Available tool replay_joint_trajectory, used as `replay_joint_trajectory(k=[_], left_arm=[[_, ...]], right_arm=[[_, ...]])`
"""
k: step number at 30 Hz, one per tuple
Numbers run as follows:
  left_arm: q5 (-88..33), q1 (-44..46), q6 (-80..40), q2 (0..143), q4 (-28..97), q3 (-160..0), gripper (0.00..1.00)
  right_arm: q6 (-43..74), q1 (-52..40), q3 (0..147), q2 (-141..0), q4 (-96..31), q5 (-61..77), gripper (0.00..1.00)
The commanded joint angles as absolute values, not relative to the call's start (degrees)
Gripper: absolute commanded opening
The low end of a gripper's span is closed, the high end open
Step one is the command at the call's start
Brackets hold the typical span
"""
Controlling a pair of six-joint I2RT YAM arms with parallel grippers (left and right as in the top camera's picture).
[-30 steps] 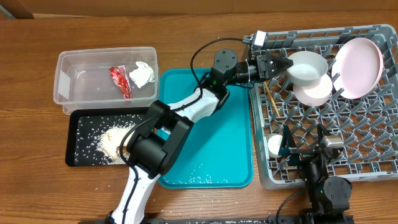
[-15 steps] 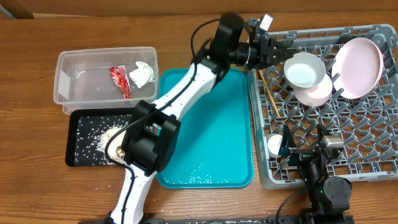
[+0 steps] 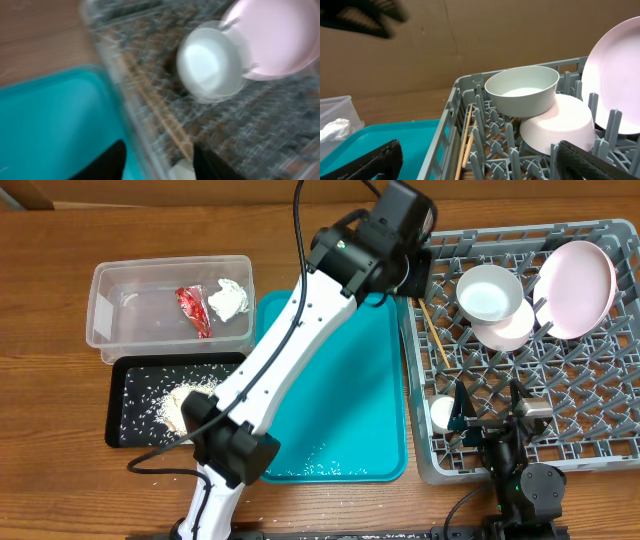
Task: Sort waste into correct bins and load items into the dishwasher
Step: 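Release the bowl in the rack and retract the left gripper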
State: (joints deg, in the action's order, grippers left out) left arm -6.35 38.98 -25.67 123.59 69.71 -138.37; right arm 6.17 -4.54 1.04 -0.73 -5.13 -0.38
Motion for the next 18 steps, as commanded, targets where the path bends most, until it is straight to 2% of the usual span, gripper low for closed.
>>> replay_joint_trajectory(k=[1,6,8,10,12,14,16,18], left_arm=[[14.5,37.2,-23.4,119.1,80.8,-143.6,0.4],[23.1,33.9,-26.4,110.7,94.2,-145.5,0.43],[22.8,31.8,-28.3,106.8,96.8,-145.4,0.47],[19.9,29.6,-26.8,102.9,96.8,-144.7,0.56],[17.9,27.2,-26.0,99.0,96.8,-144.5,0.58],[16.2,25.4,-23.9,95.8,96.8,-144.4,0.67],[15.2,24.0,-21.7,92.2,96.8,-143.6,0.84],[15.3,23.1,-21.2,88.7,96.8,-141.6,0.95]], right_arm=[[6.0,-4.4,0.5,-0.3,-4.8,-0.4,1.0],[6.0,-4.4,0.5,-0.3,-4.8,-0.4,1.0],[6.0,-4.4,0.5,-0.3,-4.8,-0.4,1.0],[6.0,-4.4,0.5,-0.3,-4.8,-0.4,1.0],[6.0,-4.4,0.5,-0.3,-4.8,-0.4,1.0],[6.0,-4.4,0.5,-0.3,-4.8,-0.4,1.0],[6.0,-4.4,0.5,-0.3,-4.8,-0.4,1.0],[6.0,-4.4,0.5,-0.3,-4.8,-0.3,1.0]])
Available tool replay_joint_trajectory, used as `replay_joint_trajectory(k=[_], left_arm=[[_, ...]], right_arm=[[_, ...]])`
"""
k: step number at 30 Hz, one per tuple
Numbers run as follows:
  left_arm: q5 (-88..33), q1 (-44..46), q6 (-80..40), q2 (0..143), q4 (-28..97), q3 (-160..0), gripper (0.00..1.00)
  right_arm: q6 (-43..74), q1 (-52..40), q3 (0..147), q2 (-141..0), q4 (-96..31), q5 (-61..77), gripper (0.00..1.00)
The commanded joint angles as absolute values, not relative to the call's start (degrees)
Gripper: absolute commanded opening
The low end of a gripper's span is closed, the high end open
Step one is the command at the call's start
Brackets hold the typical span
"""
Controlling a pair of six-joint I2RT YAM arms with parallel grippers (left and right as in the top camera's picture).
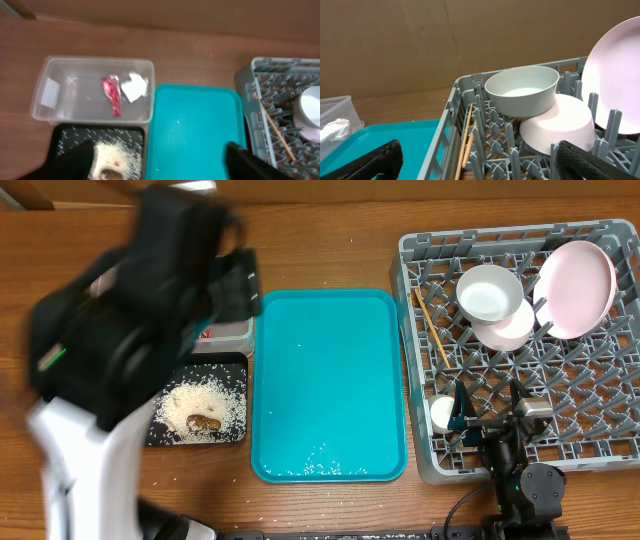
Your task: Sort waste into correct bins and load items into the dishwasher
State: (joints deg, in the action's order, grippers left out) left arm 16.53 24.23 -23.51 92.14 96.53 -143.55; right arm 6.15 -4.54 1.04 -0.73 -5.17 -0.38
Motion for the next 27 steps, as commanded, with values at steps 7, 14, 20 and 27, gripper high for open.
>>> replay_joint_trajectory(k=[7,14,20,27], left_arm=[[16.1,20.2,-21.2,77.8,96.8,-130.7,1.0],[16.0,19.4,-22.4,74.1,96.8,-121.4,1.0],[16.0,19.4,-22.5,76.1,96.8,-119.0,1.0],[16.0,19.4,-22.5,79.7,96.8,-119.0,1.0]], right_arm=[[14.3,-4.5,1.5,-0.3,-1.2,14.9,1.0],[18.1,-4.5,22.5,-7.0,-19.6,12.4,1.0],[12.6,-4.5,49.0,-30.0,-42.7,12.1,1.0],[10.4,-4.4,73.9,-54.6,-59.1,14.5,1.0]])
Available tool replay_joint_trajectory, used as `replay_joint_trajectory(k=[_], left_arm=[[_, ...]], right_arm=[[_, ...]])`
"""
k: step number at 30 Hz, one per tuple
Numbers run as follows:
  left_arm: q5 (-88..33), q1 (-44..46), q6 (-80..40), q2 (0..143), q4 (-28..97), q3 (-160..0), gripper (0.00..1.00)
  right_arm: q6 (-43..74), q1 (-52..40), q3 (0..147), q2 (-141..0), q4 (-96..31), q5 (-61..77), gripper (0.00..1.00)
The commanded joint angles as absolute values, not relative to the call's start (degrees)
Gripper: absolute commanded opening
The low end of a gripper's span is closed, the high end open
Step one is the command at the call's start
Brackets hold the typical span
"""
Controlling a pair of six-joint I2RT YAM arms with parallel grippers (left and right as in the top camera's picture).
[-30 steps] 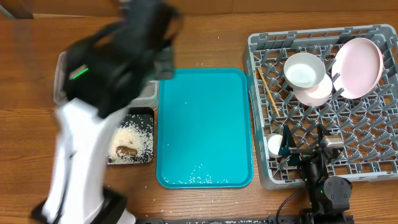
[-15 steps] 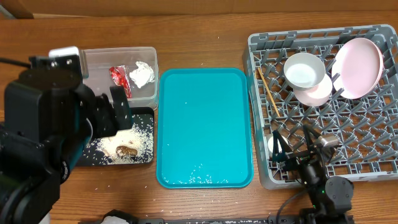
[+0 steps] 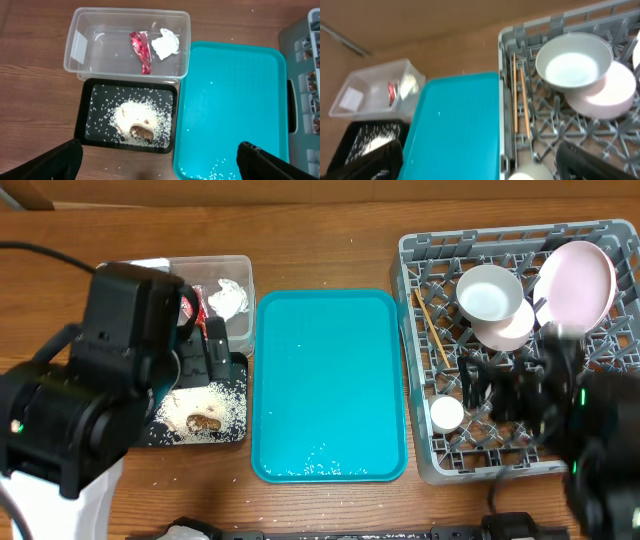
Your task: Sort waste into correct bins and load items into the dishwasher
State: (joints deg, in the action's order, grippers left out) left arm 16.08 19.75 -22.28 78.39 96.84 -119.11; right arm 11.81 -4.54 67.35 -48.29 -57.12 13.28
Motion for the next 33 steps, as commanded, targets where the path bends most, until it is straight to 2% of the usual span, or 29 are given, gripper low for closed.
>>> replay_joint_trajectory(k=[1,2,5,6,8,11,16,24,33], left_arm=[[16.0,19.4,-22.5,80.2,96.8,-119.0,1.0],[16.0,19.4,-22.5,80.7,96.8,-119.0,1.0],[16.0,19.4,-22.5,82.1,96.8,-119.0,1.0],[16.0,19.4,-22.5,82.7,96.8,-119.0,1.0],[16.0,19.4,-22.5,83.6,96.8,-119.0,1.0],[16.0,19.4,-22.5,84.9,96.8,-119.0,1.0],[16.0,19.4,-22.5,87.1,96.8,-119.0,1.0],[16.0,19.4,-22.5,90.1,96.8,-119.0,1.0],[16.0,19.4,-22.5,91.6,96.8,-119.0,1.0]], right_arm=[[10.4,-4.4,76.5,-57.8,-60.3,14.3,1.0],[10.7,-4.3,77.7,-59.6,-60.9,14.0,0.97],[17.8,-3.4,82.0,-67.5,-63.4,7.1,0.78],[21.3,-2.7,83.3,-70.7,-64.5,3.3,0.78],[24.5,-0.5,85.3,-76.5,-65.1,0.0,0.85],[26.7,2.9,86.6,-81.9,-63.9,0.1,0.84],[30.1,9.1,86.8,-89.5,-61.0,2.0,0.73],[34.4,10.6,86.8,-98.2,-57.8,2.6,0.71],[36.3,10.6,86.5,-101.1,-58.2,4.1,0.43]])
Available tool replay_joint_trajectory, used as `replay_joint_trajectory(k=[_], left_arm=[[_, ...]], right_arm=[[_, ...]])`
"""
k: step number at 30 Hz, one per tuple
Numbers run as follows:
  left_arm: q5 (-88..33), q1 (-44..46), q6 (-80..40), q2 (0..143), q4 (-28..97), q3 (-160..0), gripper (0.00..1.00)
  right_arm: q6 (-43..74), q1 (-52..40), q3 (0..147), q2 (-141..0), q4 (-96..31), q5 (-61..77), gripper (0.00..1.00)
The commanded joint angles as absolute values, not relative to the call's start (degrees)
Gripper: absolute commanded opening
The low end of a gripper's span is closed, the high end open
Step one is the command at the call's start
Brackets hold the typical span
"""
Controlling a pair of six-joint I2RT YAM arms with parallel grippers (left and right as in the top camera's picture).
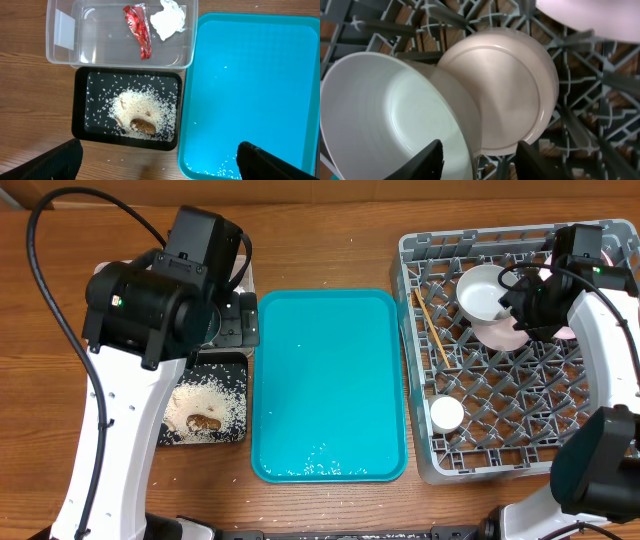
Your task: Sort waste into correct bins and load items into the dishwasher
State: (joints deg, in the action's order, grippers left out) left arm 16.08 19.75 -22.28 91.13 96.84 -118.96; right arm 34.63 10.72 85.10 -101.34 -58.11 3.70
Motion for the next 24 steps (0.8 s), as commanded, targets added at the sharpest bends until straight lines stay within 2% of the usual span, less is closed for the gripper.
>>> replay_joint_trajectory(k=[1,3,5,6,17,21,24], left_arm=[[16.0,19.4,-22.5,91.6,96.8,-119.0,1.0],[16.0,19.4,-22.5,91.6,96.8,-119.0,1.0],[16.0,19.4,-22.5,91.6,96.8,-119.0,1.0],[16.0,19.4,-22.5,91.6,96.8,-119.0,1.0],[16.0,19.4,-22.5,91.7,96.8,-119.0,1.0],[16.0,19.4,-22.5,91.7,96.7,-119.0,1.0],[16.0,19.4,-22.5,91.7,96.8,-119.0,1.0]], right_arm=[[36.3,10.6,86.5,-101.1,-58.2,4.1,0.4],[36.3,10.6,86.5,-101.1,-58.3,4.1,0.27],[36.3,10.6,86.5,-101.1,-58.5,4.1,0.09],[36.3,10.6,86.5,-101.1,-58.5,3.8,0.04],[34.8,6.6,88.2,-93.3,-57.8,-10.6,0.04],[30.2,0.6,88.2,-88.2,-57.6,-17.9,0.04],[29.8,-7.4,88.2,-86.5,-59.3,-32.9,0.04]])
